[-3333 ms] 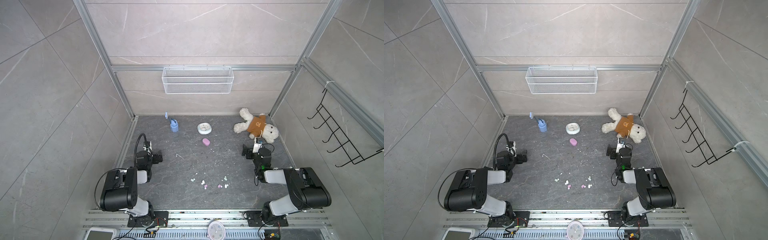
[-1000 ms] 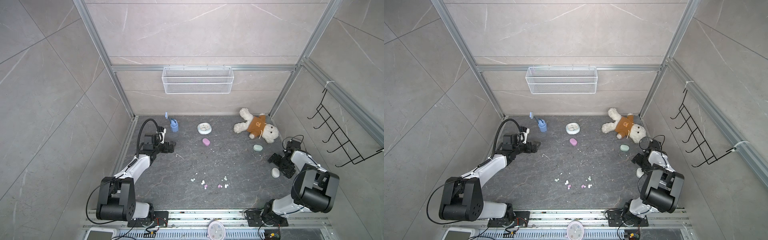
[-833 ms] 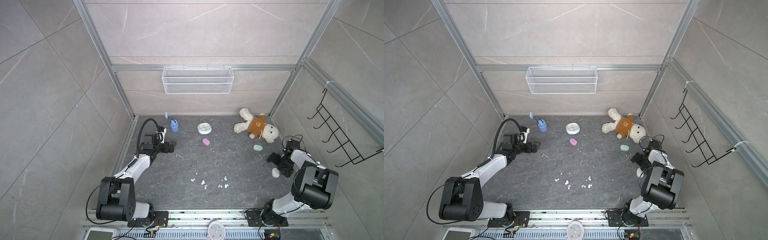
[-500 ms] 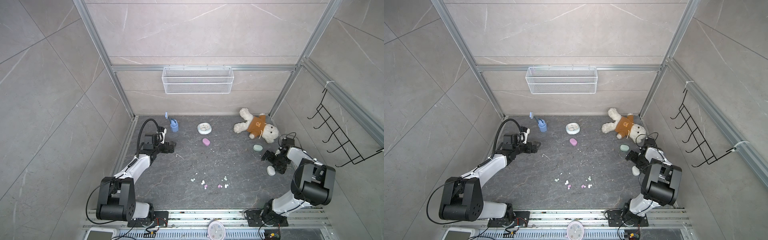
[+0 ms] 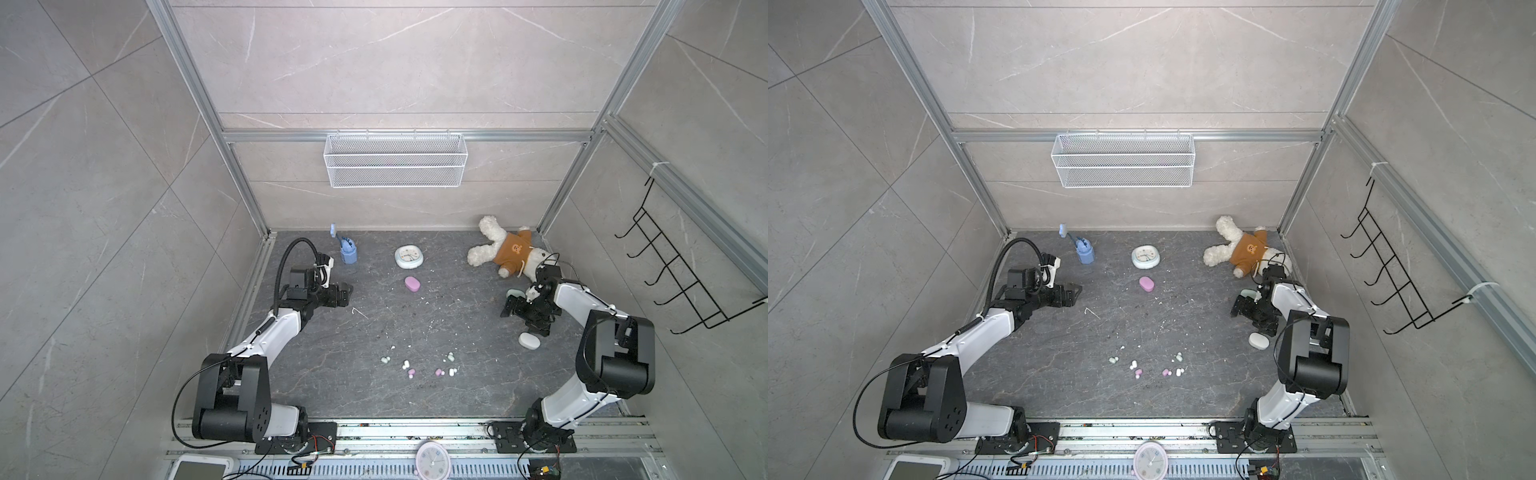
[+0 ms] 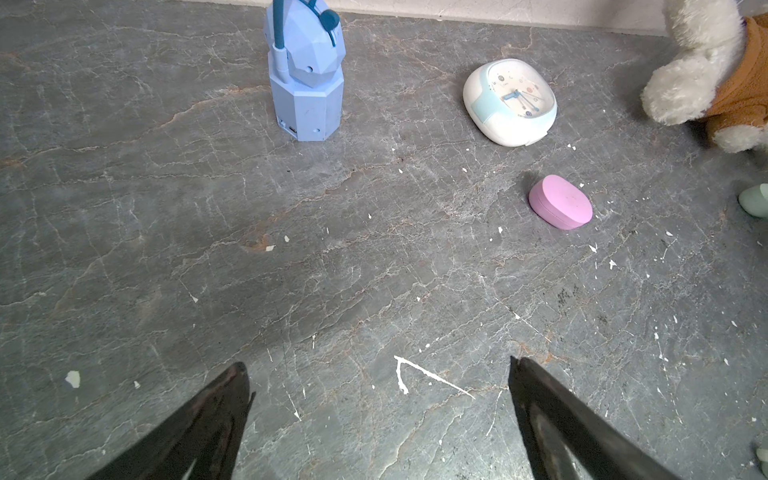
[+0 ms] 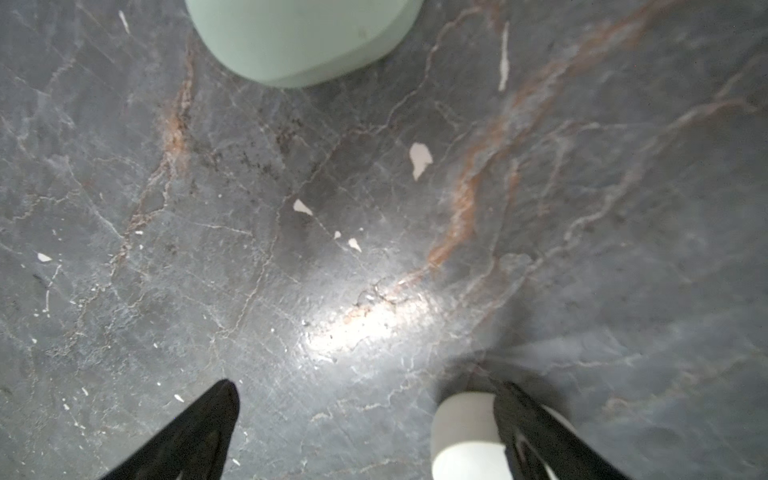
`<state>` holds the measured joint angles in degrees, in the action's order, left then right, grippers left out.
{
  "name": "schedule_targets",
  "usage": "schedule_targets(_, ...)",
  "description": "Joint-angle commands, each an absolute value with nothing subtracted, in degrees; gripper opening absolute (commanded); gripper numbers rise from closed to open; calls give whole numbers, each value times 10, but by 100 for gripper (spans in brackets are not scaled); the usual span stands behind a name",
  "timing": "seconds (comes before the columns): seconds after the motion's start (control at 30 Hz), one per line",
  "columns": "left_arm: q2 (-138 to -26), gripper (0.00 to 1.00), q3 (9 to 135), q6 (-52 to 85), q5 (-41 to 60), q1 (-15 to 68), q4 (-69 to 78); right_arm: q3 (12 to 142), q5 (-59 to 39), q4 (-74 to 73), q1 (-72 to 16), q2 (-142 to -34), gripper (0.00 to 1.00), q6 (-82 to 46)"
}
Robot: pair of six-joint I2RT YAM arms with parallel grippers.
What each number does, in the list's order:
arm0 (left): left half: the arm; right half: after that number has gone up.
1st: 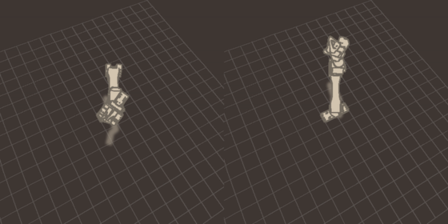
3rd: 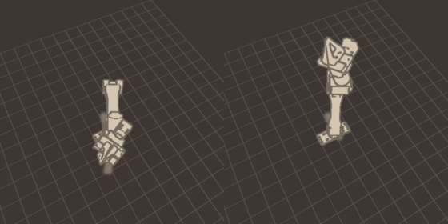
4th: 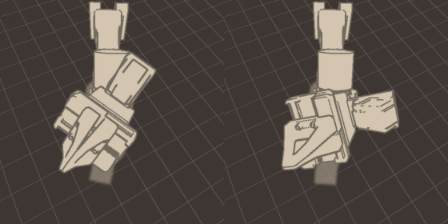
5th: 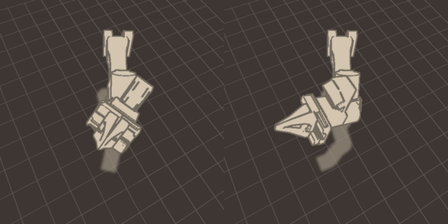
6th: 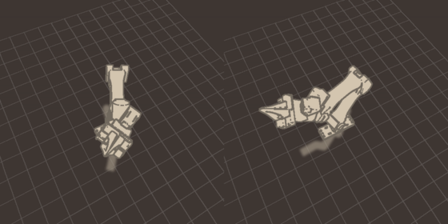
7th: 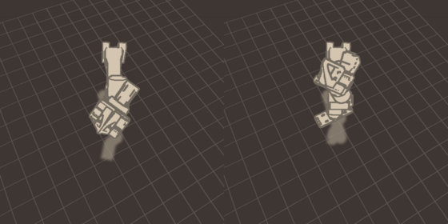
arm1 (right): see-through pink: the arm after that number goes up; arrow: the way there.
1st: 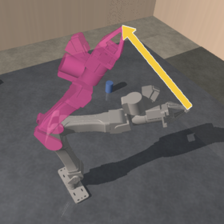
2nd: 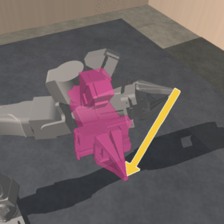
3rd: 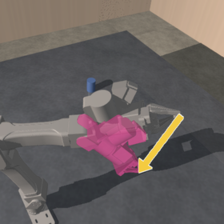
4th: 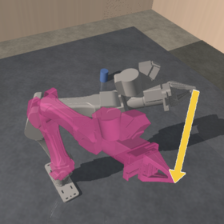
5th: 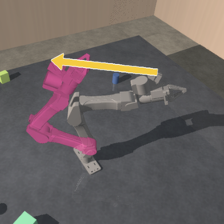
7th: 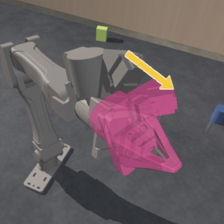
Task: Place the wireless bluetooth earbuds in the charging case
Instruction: 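Move the right gripper down over the white charging case while the left arm advances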
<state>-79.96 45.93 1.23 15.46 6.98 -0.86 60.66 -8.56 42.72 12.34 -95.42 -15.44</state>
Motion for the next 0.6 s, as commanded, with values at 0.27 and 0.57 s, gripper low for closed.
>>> schedule_targets(0.27, -761, 100, 488, -4, 162, 101, -45, 605, 5, 514, 148, -909, 96, -158)
schedule_targets(0.57, -755, 100, 492, -3, 173, 116, -53, 589, 3, 517, 152, -922, 90, -174)
